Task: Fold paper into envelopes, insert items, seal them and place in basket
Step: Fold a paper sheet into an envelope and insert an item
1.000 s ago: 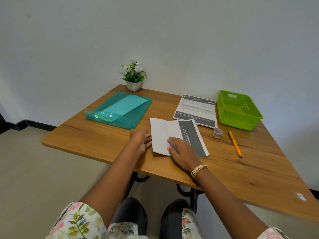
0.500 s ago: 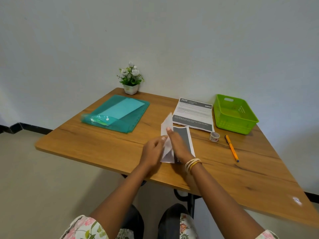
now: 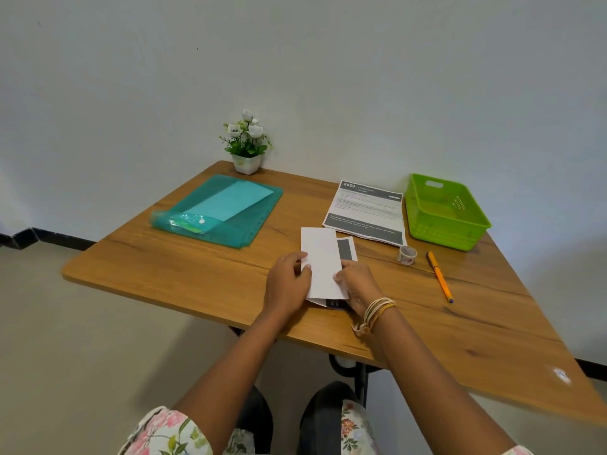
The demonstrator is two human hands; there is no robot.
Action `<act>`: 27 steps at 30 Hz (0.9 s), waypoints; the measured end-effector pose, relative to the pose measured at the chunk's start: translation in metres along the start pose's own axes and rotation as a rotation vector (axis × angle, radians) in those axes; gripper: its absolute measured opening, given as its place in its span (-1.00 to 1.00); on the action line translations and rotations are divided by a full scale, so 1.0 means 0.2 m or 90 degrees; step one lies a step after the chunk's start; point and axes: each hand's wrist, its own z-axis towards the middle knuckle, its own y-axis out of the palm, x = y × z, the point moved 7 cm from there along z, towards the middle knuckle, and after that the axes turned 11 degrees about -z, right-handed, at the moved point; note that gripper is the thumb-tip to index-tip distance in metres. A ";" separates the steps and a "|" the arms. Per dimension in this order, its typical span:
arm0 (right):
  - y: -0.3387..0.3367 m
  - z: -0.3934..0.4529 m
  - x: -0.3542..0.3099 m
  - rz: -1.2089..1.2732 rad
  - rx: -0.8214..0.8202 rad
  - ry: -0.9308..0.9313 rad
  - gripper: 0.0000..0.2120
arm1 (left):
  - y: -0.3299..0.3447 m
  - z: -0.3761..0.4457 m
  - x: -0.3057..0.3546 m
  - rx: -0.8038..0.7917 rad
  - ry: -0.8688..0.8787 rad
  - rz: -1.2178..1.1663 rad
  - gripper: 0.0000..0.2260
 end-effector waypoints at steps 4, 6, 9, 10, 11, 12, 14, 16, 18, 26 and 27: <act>0.01 0.03 -0.07 -0.354 0.086 -0.138 -0.63 | -0.02 0.00 -0.03 0.029 -0.034 -0.031 -0.72; 0.02 0.04 -0.07 -0.486 0.119 -0.168 -0.60 | -0.03 0.00 -0.03 0.042 -0.036 -0.025 -0.74; 0.03 0.02 -0.08 -0.637 0.167 -0.213 -0.61 | -0.02 0.01 -0.04 0.046 -0.038 0.002 -0.76; 0.04 0.01 -0.09 -0.666 0.171 -0.236 -0.64 | -0.02 0.02 -0.04 0.040 -0.033 0.011 -0.76; 0.05 0.01 -0.08 -0.686 0.169 -0.256 -0.65 | -0.02 0.02 -0.05 0.035 -0.026 0.015 -0.76; 0.06 0.00 -0.07 -0.696 0.163 -0.273 -0.63 | -0.02 0.02 -0.04 0.030 -0.022 0.015 -0.76; 0.08 -0.02 -0.06 -0.685 0.149 -0.305 -0.56 | -0.02 0.02 -0.05 0.028 -0.025 -0.007 -0.73; 0.08 -0.05 -0.07 -0.629 0.132 -0.334 -0.47 | -0.03 0.02 -0.05 0.032 -0.032 -0.058 -0.69; 0.09 -0.08 -0.07 -0.562 0.079 -0.351 -0.42 | -0.03 0.03 -0.05 0.025 -0.028 -0.117 -0.64; 0.04 -0.12 -0.13 -0.382 0.006 -0.373 -0.58 | 0.05 0.02 -0.03 -0.105 0.026 -0.117 -0.44; 0.01 -0.11 -0.13 -0.369 0.040 -0.359 -0.59 | 0.06 0.01 -0.03 -0.113 0.037 -0.079 -0.46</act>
